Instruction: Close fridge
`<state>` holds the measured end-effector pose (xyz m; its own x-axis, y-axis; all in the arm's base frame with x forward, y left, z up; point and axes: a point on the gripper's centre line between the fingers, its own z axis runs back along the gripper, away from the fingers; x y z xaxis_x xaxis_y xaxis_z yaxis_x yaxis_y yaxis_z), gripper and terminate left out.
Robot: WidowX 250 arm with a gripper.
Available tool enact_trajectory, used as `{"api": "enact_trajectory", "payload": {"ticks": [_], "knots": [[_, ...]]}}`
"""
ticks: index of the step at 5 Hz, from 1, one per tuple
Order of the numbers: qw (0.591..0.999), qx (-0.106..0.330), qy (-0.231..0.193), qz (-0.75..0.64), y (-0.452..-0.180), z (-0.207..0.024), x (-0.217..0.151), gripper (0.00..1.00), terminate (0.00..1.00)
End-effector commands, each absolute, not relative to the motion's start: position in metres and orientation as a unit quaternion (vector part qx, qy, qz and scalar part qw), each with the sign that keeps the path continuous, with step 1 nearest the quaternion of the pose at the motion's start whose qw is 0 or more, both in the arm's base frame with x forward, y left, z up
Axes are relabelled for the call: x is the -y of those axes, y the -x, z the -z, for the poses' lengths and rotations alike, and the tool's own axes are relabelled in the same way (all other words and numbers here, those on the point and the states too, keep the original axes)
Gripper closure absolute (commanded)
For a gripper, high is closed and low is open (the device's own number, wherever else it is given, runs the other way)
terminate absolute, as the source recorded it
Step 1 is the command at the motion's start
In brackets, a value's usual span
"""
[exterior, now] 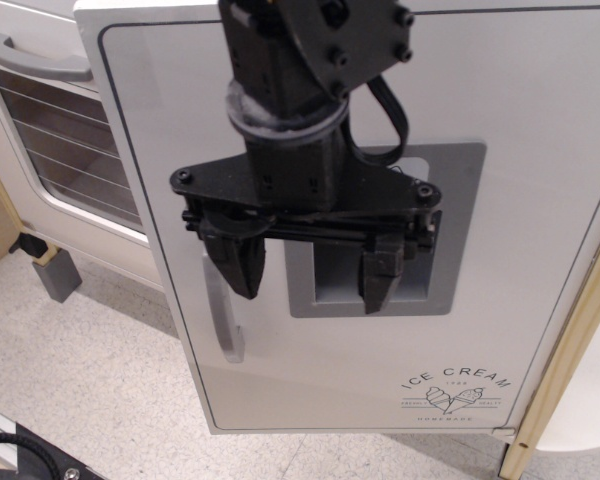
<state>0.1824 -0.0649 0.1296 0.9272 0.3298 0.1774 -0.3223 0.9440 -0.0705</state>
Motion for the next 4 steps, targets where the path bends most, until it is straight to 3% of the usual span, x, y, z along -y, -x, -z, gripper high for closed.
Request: {"api": "enact_trajectory", "payload": {"ticks": [1,4], "knots": [[0.981,0.094,0.02,-0.166,-0.182,-0.13,0.065,0.0,0.0],[0.981,0.157,0.009,-0.116,-0.206,-0.117,0.024,0.0,0.0]]}}
